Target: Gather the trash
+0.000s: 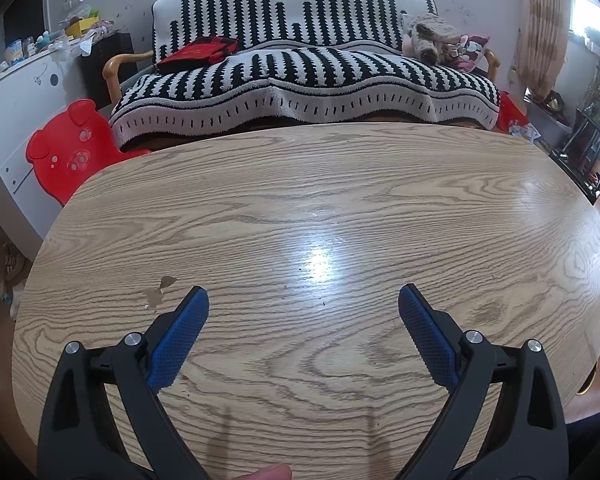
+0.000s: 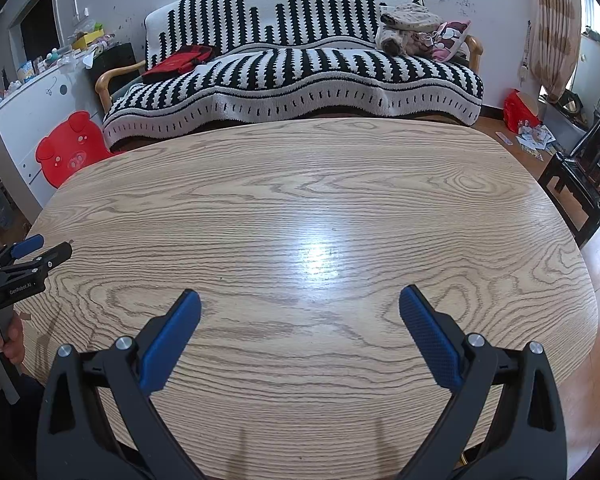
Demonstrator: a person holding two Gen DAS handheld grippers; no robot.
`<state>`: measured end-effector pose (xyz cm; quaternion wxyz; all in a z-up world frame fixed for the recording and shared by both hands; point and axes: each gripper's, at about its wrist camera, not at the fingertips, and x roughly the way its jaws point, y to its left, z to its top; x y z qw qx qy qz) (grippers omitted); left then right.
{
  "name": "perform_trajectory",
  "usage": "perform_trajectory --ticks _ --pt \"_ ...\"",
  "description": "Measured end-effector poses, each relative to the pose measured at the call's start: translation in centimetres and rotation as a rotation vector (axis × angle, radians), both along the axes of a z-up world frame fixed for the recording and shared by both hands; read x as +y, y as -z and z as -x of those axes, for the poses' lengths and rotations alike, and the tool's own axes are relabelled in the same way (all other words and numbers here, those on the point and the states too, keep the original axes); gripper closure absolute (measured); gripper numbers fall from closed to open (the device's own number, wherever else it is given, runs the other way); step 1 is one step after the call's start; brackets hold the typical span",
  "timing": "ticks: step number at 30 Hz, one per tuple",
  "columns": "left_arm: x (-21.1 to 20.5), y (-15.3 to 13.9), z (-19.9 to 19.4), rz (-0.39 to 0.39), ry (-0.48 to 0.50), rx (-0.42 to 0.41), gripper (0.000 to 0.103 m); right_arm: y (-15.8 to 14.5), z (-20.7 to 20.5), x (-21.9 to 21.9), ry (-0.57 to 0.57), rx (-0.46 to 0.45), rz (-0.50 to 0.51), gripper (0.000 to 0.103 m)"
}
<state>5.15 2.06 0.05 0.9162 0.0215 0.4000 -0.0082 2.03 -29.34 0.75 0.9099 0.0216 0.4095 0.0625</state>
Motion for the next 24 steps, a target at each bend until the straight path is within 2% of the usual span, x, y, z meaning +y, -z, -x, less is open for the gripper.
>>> perform_trajectory --ticks 24 --pt "-0.13 -0.29 0.44 0.002 0.003 -0.010 0.010 0.06 -0.04 -0.11 0.002 0.000 0.002 0.007"
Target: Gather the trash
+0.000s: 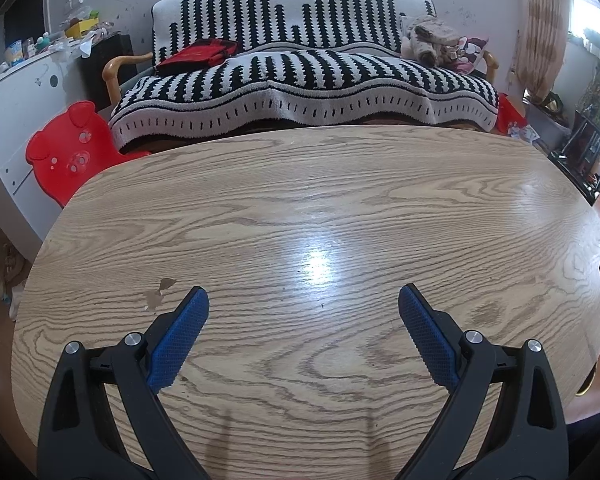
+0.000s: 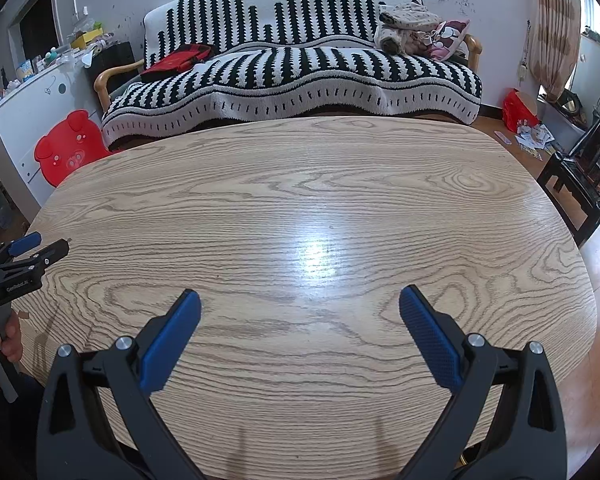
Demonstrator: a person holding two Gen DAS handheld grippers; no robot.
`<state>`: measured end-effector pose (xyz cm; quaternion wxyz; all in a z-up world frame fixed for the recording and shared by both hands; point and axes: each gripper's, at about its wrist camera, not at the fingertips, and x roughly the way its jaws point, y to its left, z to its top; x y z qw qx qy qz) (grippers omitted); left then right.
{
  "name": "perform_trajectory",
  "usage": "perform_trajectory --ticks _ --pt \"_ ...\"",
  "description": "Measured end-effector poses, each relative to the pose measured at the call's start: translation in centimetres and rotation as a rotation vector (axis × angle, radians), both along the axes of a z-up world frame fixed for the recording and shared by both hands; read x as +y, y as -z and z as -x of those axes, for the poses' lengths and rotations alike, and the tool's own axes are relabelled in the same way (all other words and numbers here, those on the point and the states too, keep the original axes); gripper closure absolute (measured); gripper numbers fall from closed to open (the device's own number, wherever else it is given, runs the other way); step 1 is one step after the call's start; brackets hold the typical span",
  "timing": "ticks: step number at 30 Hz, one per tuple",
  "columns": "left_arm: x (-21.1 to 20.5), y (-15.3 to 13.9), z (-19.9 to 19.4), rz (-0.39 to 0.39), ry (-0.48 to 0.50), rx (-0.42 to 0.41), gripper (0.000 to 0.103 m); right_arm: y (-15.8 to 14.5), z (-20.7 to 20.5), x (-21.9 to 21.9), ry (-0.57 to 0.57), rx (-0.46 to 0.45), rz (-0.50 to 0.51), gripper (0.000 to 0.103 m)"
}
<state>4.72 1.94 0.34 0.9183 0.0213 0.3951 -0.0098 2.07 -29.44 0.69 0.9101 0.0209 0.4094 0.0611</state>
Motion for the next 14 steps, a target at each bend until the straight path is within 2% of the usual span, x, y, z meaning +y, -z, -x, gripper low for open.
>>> perform_trajectory --ticks 5,14 --pt "-0.2 -0.2 0.3 -0.022 -0.001 -0.026 0.010 0.0 0.0 0.0 0.001 0.001 0.000 0.007" --pt "0.3 0.0 -0.1 -0.020 -0.022 -0.003 0.007 0.3 -0.4 -1.2 0.015 0.008 0.002 0.007"
